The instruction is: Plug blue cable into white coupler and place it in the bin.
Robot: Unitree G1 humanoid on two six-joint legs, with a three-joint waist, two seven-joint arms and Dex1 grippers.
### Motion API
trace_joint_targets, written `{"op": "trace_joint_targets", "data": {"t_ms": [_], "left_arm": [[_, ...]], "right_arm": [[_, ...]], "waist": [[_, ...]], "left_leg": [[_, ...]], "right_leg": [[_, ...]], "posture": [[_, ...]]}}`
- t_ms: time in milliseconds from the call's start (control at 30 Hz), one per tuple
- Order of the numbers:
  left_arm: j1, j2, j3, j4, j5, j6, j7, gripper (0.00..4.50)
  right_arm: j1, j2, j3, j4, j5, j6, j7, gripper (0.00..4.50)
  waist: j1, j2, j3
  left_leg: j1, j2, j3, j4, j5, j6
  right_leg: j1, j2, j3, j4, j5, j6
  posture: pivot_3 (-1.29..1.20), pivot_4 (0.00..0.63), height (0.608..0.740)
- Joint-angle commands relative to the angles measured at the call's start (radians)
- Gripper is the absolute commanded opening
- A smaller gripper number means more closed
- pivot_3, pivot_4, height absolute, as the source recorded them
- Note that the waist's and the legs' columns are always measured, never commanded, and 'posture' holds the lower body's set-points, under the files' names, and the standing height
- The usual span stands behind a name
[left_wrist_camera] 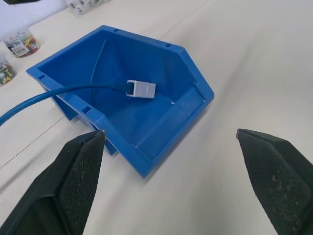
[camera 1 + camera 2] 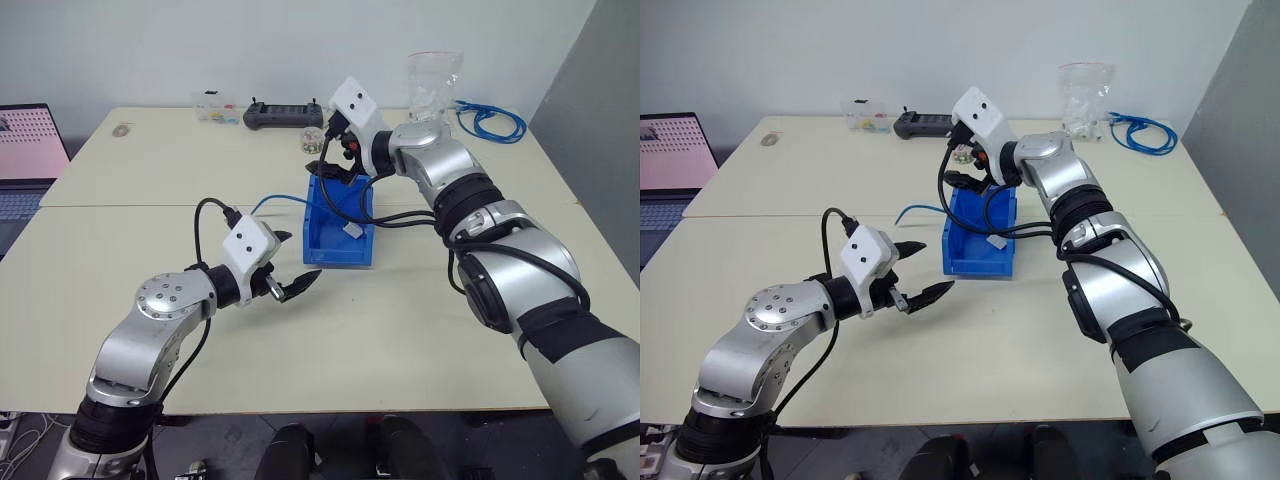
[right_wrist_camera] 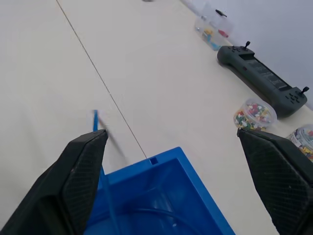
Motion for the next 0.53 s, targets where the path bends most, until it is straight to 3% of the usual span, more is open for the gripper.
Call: {"op": "trace_joint_targets", "data": {"t_ms": [33,200,333,433,533], "left_arm": [[-0.002,0.007,0.097,0.027,-0.016,0.007,0.037,4.5],[0.032,0.048,0.169,0.068,0.032,-0.026,0.082,4.5],[0.051,0.071,0.223,0.101,-0.002,-0.048,0.045,4.5],[0.051,0.095,0.234,0.149,-0.026,-0.054,-0.011,4.5],[0.02,0.102,0.227,0.2,-0.056,-0.07,-0.062,4.5]], "right_arm": [[0.07,-0.075,-0.061,-0.168,0.056,0.021,0.106,4.46],[0.447,-0.237,-0.07,-0.831,0.202,0.313,0.281,4.46],[0.743,-0.396,-0.131,-1.302,0.367,0.607,0.298,4.46],[0.911,-0.464,-0.212,-1.494,0.458,0.753,0.245,4.46],[0.984,-0.472,-0.261,-1.55,0.481,0.799,0.164,4.46]], "waist": [[0.002,0.0,0.0],[0.008,-0.001,0.0],[0.012,0.0,0.0],[0.011,0.0,0.0],[0.006,0.0,0.0]], "left_leg": [[0.0,0.0,0.0,0.0,0.0,0.0],[0.0,0.0,0.0,-0.001,0.0,0.0],[-0.007,0.001,0.001,0.001,0.0,0.0],[-0.007,0.001,0.001,0.001,0.0,0.0],[-0.001,0.002,0.001,0.001,0.0,0.0]], "right_leg": [[0.0,0.0,0.0,0.0,0.0,0.0],[0.001,0.0,0.0,-0.002,0.0,0.001],[-0.003,-0.001,-0.002,-0.002,0.0,0.001],[-0.004,-0.001,-0.002,-0.001,0.0,0.001],[0.001,0.0,-0.002,-0.001,0.0,0.001]], "posture": [[0.0,0.15,0.74],[0.0,0.15,0.74],[0.0,0.15,0.74],[0.0,0.15,0.74],[0.0,0.15,0.74]]}}
